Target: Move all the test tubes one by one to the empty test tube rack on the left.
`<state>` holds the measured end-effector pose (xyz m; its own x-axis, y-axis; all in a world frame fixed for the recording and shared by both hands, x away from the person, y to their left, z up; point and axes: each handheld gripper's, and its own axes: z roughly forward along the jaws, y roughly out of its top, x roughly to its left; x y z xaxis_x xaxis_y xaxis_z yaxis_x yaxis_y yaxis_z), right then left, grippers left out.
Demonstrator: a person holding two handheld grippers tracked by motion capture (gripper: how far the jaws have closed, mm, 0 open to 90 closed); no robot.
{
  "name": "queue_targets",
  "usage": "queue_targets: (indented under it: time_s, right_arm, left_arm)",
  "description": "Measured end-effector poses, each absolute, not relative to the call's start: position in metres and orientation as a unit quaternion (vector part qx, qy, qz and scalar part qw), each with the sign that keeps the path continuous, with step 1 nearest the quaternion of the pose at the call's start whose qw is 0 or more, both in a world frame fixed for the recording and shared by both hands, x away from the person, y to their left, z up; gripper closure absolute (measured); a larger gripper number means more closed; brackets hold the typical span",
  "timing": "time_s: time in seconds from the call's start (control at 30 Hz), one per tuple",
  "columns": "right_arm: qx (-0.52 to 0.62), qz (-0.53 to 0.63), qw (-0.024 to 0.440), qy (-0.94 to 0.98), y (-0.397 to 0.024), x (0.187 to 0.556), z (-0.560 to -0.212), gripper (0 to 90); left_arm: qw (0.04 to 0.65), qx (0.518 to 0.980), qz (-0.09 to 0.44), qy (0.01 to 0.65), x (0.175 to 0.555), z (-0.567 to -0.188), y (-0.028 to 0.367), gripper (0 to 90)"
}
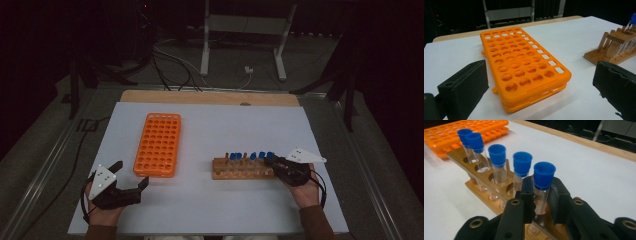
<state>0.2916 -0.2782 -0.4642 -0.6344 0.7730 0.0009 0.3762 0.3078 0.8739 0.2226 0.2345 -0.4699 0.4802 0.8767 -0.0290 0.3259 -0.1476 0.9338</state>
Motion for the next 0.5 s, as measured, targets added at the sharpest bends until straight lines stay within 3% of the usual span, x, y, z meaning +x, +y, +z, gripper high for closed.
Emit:
queue_targets:
  time_s: [0.5]
  right_arm:
    - [0.371, 0.484, 0.211, 0.764, -0.282, 0.285, -0.448, 76.9]
  left_arm:
    - [0.492, 0.709, 0.274, 0.425, 0.224, -0.471, 0.233, 0.8]
